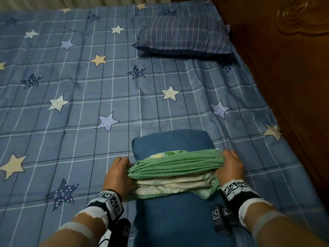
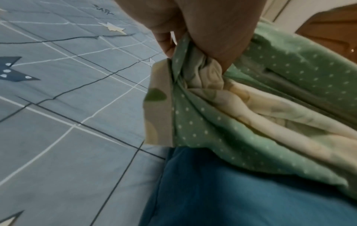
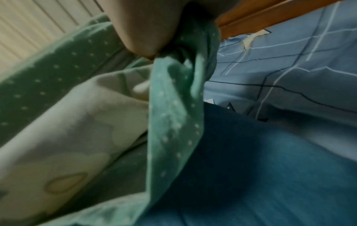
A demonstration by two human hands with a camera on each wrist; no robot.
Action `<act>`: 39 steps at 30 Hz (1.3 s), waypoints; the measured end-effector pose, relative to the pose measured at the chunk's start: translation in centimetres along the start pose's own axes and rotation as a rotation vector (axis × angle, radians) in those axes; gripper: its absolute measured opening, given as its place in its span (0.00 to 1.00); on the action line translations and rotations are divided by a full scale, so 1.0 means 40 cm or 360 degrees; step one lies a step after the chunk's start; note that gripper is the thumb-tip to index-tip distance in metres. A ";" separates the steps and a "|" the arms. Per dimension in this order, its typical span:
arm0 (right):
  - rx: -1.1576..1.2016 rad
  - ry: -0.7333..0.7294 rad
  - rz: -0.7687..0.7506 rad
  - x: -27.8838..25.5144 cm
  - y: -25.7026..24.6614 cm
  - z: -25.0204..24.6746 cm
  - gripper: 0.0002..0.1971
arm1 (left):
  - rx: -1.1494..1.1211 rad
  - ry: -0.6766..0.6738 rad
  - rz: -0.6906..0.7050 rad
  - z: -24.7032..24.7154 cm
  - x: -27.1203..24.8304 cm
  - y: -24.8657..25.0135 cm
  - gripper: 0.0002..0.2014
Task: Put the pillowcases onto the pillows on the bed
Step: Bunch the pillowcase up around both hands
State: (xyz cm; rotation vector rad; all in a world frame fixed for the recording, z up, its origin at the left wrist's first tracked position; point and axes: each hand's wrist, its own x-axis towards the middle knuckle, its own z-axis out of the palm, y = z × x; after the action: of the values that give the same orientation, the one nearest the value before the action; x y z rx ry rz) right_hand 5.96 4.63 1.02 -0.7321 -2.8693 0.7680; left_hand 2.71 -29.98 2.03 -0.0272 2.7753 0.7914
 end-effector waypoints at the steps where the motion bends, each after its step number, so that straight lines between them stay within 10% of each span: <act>1: 0.0023 0.0007 -0.0015 -0.005 0.002 0.002 0.20 | 0.0044 -0.0025 -0.0019 0.002 -0.004 0.001 0.26; 8: -0.0099 -0.0294 -0.0145 -0.006 -0.024 -0.042 0.21 | -0.0313 0.0268 -0.0557 -0.033 0.035 0.021 0.14; 12: -0.0266 -0.0421 0.0013 0.035 -0.092 -0.100 0.12 | -0.0279 0.0040 -0.0599 -0.086 0.098 0.083 0.22; 16: 0.0214 -0.0289 0.0230 0.109 -0.161 -0.141 0.17 | -0.0430 0.0001 -0.0453 -0.144 0.139 0.178 0.25; 18: 0.0812 -0.0219 0.0416 0.131 -0.185 -0.165 0.19 | -0.0905 0.0086 -0.0454 -0.169 0.145 0.218 0.09; 21: 0.1300 -0.0088 0.0482 0.135 -0.209 -0.184 0.18 | -0.1595 0.0172 -0.0470 -0.186 0.134 0.255 0.12; 26: 0.1977 0.0140 0.0773 0.128 -0.208 -0.137 0.20 | -0.1534 0.0472 -0.0334 -0.146 0.153 0.214 0.14; 39: 0.1918 0.0288 0.0766 0.089 -0.209 -0.071 0.22 | -0.1894 -0.0030 -0.0746 -0.020 0.055 0.196 0.23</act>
State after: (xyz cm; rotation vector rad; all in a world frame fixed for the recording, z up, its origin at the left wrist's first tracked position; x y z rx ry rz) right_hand -0.20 1.25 7.45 -1.1174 -1.5338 2.0047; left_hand -0.30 -23.61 6.17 -0.8104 1.7413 2.0520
